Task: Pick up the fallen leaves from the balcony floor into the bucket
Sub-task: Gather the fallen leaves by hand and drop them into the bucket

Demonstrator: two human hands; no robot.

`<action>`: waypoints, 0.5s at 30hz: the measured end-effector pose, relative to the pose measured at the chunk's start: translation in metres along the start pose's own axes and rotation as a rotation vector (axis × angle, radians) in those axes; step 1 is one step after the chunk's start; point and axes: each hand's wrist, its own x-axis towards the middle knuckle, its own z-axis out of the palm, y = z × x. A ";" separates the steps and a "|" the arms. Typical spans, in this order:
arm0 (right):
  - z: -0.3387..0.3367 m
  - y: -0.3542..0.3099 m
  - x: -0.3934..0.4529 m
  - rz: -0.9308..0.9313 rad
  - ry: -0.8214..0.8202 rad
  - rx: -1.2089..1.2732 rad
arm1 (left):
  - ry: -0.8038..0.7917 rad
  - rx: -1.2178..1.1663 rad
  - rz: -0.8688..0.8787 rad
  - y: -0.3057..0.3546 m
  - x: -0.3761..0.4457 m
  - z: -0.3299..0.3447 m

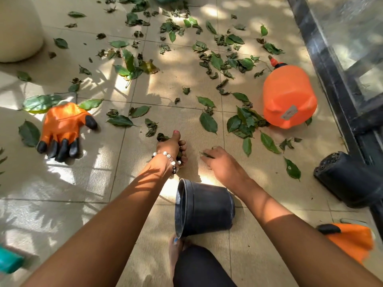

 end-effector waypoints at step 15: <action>-0.067 -0.092 0.025 0.243 0.267 1.052 | -0.080 -0.074 0.000 0.002 -0.021 -0.026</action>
